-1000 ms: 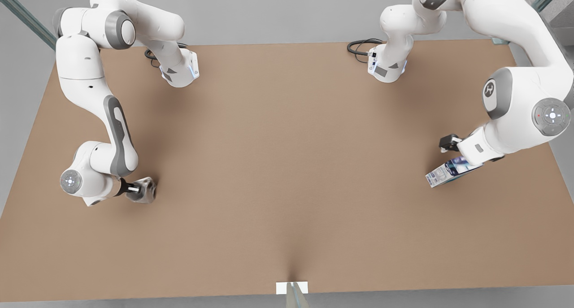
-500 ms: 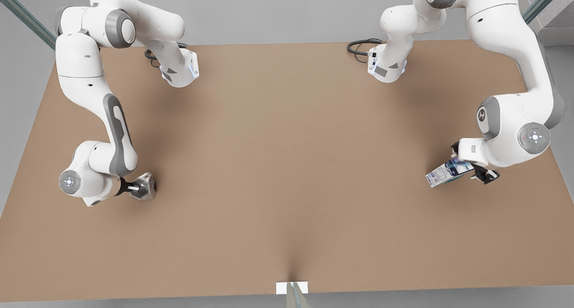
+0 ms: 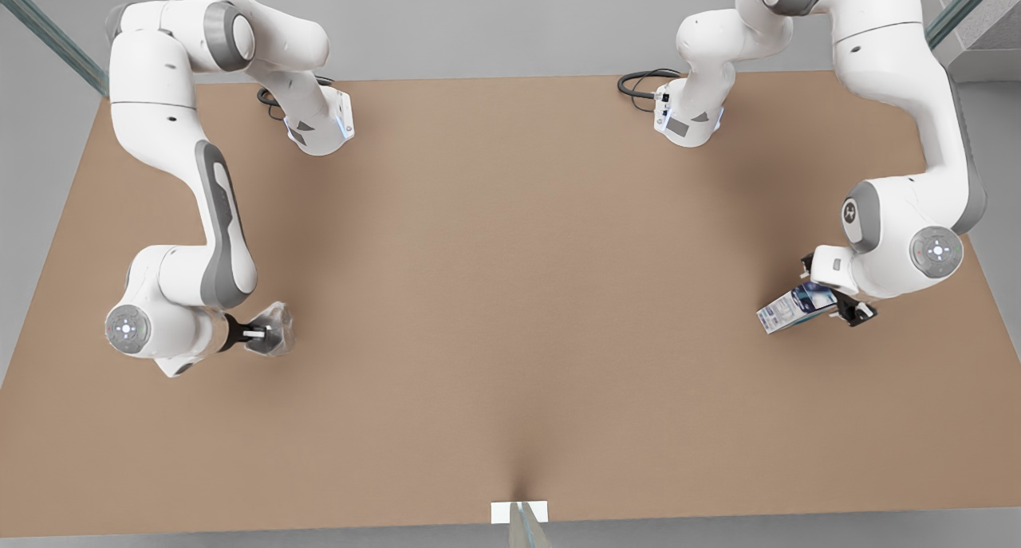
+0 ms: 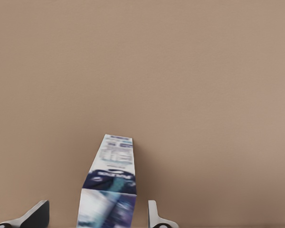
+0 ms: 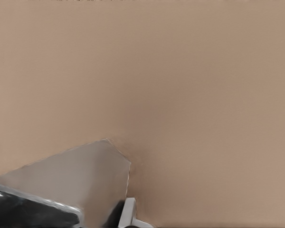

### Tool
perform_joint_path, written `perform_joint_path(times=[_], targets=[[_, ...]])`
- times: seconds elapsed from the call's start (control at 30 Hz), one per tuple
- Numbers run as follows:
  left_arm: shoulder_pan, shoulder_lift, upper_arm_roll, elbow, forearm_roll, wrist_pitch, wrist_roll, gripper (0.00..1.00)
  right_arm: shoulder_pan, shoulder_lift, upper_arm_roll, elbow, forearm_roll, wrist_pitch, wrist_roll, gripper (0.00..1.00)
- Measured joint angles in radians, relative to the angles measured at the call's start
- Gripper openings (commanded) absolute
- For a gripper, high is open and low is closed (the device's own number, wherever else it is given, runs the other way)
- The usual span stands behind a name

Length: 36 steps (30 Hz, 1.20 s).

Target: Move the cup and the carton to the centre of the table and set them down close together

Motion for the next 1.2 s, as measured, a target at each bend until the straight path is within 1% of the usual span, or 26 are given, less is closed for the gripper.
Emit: perform_joint_path(times=[0.07, 0.2, 0.23, 0.33, 0.4, 0.43, 0.5, 0.57, 0.67, 0.73, 0.8, 0.83, 0.93, 1.0, 1.2], targets=[[0.0, 0.011, 0.001, 0.0, 0.001, 0.002, 0.0, 1.0, 0.04, 0.0, 0.02, 0.02, 0.027, -0.001, 0.013, 0.21], [0.004, 0.02, 0.011, 0.0, 0.002, 0.023, 0.009, 1.0, 0.18, 0.0, 0.021, 0.106, 0.008, -0.037, 0.133, 0.21], [0.003, 0.023, 0.011, 0.0, 0.003, 0.023, 0.015, 1.0, 0.21, 0.002, 0.019, 0.151, 0.007, -0.072, 0.142, 0.21], [0.005, 0.026, 0.011, -0.001, 0.003, 0.022, 0.017, 1.0, 0.333, 0.01, 0.002, 0.227, -0.015, -0.104, 0.239, 0.21], [0.005, 0.033, 0.019, -0.002, 0.004, 0.022, 0.039, 1.0, 0.412, 0.043, -0.033, 0.29, -0.013, -0.105, 0.28, 0.21], [0.005, 0.042, 0.028, 0.0, 0.004, 0.022, 0.064, 1.0, 0.445, 0.065, -0.039, 0.311, -0.012, -0.105, 0.338, 0.21], [0.005, 0.043, 0.029, 0.0, 0.005, 0.022, 0.08, 1.0, 0.503, 0.151, -0.039, 0.426, -0.011, -0.104, 0.473, 0.21], [0.005, 0.043, 0.031, 0.0, 0.005, 0.02, 0.08, 1.0, 0.546, 0.229, -0.041, 0.532, -0.011, -0.102, 0.511, 0.21], [0.005, 0.046, 0.031, -0.002, 0.006, 0.017, 0.103, 1.0, 0.63, 0.373, -0.055, 0.678, -0.009, -0.088, 0.655, 0.21], [0.005, 0.048, 0.031, -0.008, 0.007, 0.017, 0.109, 1.0, 0.657, 0.423, -0.056, 0.697, 0.048, -0.012, 0.667, 0.21], [0.005, 0.048, 0.031, -0.008, 0.007, 0.015, 0.109, 1.0, 0.705, 0.514, -0.084, 0.787, 0.05, 0.001, 0.703, 0.21], [0.005, 0.048, 0.031, -0.009, 0.007, 0.011, 0.109, 1.0, 0.726, 0.559, -0.085, 0.835, 0.052, 0.01, 0.728, 0.21], [0.005, 0.056, 0.035, -0.015, 0.007, 0.011, 0.11, 1.0, 0.762, 0.61, -0.085, 0.839, 0.06, 0.099, 0.754, 0.21], [0.003, 0.061, 0.037, -0.015, 0.014, 0.011, 0.109, 1.0, 0.771, 0.623, -0.084, 0.838, 0.113, 0.143, 0.755, 0.21], [0.002, 0.077, 0.037, -0.017, 0.03, 0.011, 0.109, 1.0, 0.779, 0.643, -0.077, 0.833, 0.151, 0.23, 0.746, 0.21]])
